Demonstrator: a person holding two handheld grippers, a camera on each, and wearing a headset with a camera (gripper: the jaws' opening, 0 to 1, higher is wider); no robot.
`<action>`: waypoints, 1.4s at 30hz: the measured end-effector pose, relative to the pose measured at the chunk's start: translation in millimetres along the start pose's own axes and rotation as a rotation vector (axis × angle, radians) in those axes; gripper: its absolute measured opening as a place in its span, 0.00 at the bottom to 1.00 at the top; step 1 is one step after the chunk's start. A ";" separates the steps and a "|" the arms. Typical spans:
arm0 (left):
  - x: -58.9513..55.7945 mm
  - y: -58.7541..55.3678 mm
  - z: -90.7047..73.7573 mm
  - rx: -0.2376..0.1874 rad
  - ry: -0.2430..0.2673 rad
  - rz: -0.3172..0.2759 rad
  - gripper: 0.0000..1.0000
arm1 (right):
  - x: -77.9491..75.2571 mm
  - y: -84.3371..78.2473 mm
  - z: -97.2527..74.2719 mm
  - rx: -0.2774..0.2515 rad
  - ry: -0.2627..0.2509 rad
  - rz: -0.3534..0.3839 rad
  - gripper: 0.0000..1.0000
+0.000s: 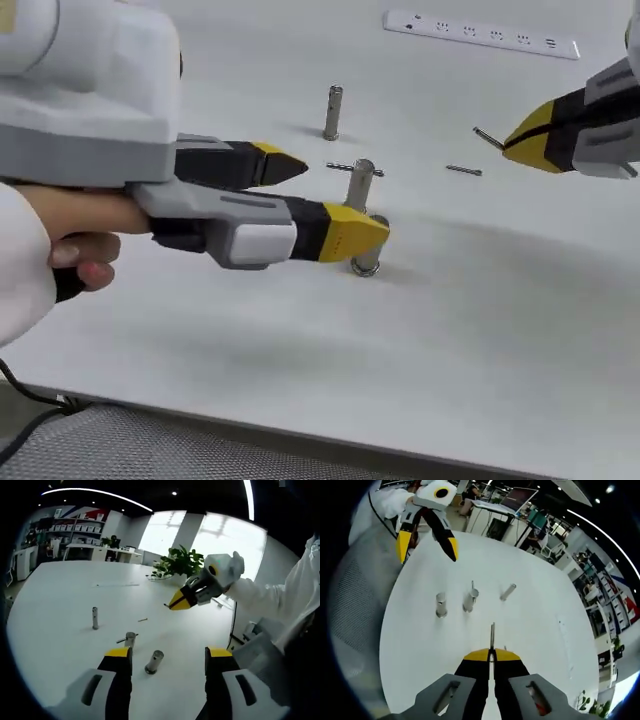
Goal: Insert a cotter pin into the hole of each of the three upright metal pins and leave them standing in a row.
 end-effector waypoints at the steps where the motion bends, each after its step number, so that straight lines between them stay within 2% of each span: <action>1: -1.6 2.4 3.0 -0.006 -0.010 -0.006 0.54 | 2.8 1.2 -1.5 -0.005 -0.011 -0.002 0.00; 7: -8.2 11.6 18.1 -0.019 -0.057 -0.036 0.45 | 13.2 9.6 -9.5 -0.058 -0.066 0.016 0.00; 10: -9.7 14.7 23.0 -0.033 -0.073 -0.028 0.39 | 19.3 14.2 -10.9 -0.070 -0.085 0.012 0.00; 17: -12.1 18.1 34.9 -0.017 -0.111 -0.077 0.30 | 34.0 27.9 -11.6 -0.096 -0.138 -0.027 0.00; 22: -12.0 17.3 41.2 -0.001 -0.116 -0.082 0.24 | 43.2 35.7 -9.5 -0.118 -0.145 -0.034 0.00; 24: -11.7 16.3 44.1 0.012 -0.115 -0.084 0.22 | 46.5 38.0 -7.5 -0.123 -0.131 -0.040 0.00; 31: -11.6 10.8 50.8 0.050 -0.119 -0.087 0.16 | 50.3 46.4 -5.5 -0.149 -0.135 -0.060 0.00; 38: -10.3 12.6 52.6 0.038 -0.116 -0.087 0.11 | 51.1 51.6 -5.1 -0.151 -0.135 -0.075 0.00; 42: -9.6 15.2 50.9 0.004 -0.128 -0.119 0.06 | 51.2 54.1 -6.3 -0.157 -0.135 -0.076 0.00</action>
Point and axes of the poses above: the centre of the closed fingertips' face, and the gripper's own axes: z roughly forward along the fingers, x roughly to its left, y roughly out of its top, the point moved 9 cm from there along -z, roughly backward along the fingers, and after that the axes turned 12 degrees about -z, right-handed, at the moved point
